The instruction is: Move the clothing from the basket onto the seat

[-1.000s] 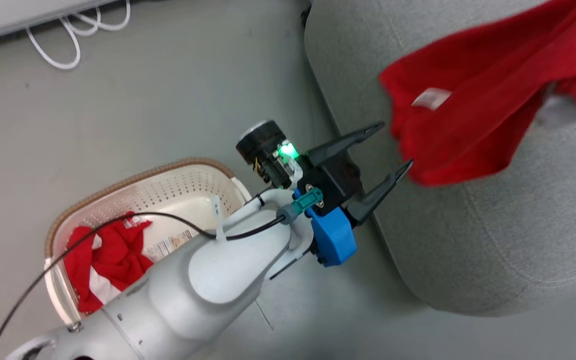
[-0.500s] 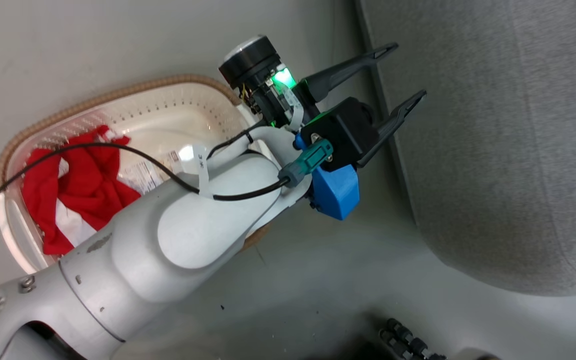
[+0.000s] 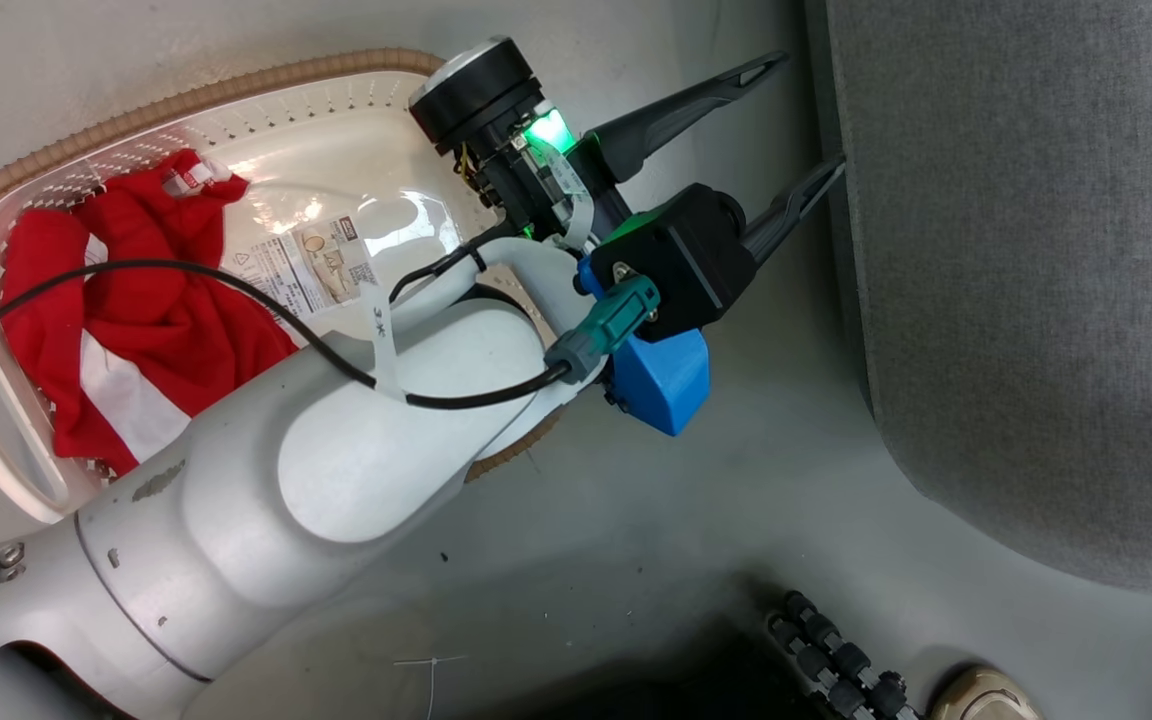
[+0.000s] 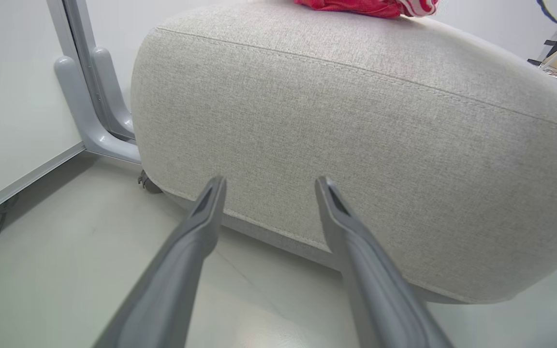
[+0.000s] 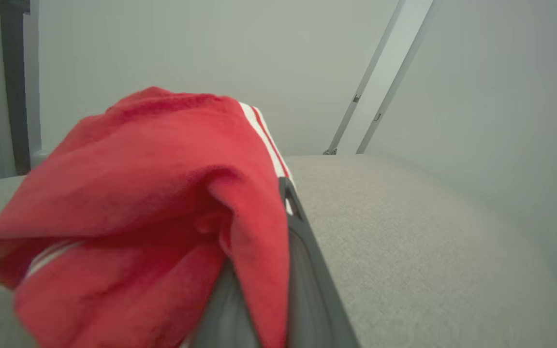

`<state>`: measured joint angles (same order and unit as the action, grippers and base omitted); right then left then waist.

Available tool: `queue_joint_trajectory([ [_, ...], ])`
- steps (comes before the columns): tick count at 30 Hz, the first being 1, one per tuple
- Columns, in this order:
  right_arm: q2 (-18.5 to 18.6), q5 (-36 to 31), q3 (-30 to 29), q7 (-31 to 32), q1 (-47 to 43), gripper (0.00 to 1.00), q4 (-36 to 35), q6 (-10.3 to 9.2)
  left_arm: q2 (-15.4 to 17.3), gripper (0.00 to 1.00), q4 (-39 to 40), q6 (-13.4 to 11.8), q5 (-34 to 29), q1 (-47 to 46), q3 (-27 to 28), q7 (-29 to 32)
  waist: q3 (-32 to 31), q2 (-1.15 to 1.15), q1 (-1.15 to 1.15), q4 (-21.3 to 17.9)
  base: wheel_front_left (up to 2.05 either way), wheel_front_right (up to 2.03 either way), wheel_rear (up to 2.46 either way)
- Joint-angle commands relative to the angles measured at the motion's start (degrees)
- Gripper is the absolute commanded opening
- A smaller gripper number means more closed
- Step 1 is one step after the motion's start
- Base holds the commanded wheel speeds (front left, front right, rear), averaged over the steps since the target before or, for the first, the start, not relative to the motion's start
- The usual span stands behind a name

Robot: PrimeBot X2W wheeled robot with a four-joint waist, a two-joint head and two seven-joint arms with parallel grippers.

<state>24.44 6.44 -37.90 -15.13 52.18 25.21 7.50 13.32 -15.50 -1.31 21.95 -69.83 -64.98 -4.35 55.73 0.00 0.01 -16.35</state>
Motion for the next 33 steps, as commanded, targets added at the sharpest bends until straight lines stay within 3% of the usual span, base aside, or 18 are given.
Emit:
queue_joint_trajectory([
  [1,-0.9,-0.3,-0.3,0.0,-1.1,0.0,1.4,-0.02,0.4,1.0,0.5,-0.2,-0.2,0.1,-0.1,0.1,-0.1,0.0,-0.01,0.1,0.0,0.0,0.0],
  [8,-2.4,-0.3,2.1,0.0,-2.7,0.0,7.9,-0.02,0.8,1.0,1.0,-0.6,0.3,0.5,-0.3,0.2,-0.5,0.0,-0.01,0.4,0.0,0.0,0.0],
  [9,-2.4,-0.3,2.2,0.0,-2.7,0.4,7.8,-0.02,0.9,1.0,0.9,-0.6,0.3,0.5,-0.3,0.1,-0.7,0.0,-0.01,0.5,0.0,0.0,0.0],
  [10,-2.4,-0.3,2.4,0.0,-2.9,1.0,7.6,-0.02,1.0,1.0,0.9,-0.7,0.3,0.5,-0.4,0.0,-0.9,0.0,-0.01,0.5,0.0,0.0,0.0],
  [21,-3.6,1.8,4.8,0.0,-12.7,1.0,-2.8,-0.02,-0.3,1.0,-1.8,-1.8,2.0,3.2,0.5,-4.7,-7.8,0.0,-0.01,1.5,0.0,0.0,0.0],
  [33,-5.9,0.3,17.6,0.0,-22.8,1.0,-16.2,-0.02,0.1,1.0,-5.8,-6.1,7.2,11.6,8.2,-10.7,-22.3,0.0,-0.01,4.5,0.0,0.0,0.0],
])
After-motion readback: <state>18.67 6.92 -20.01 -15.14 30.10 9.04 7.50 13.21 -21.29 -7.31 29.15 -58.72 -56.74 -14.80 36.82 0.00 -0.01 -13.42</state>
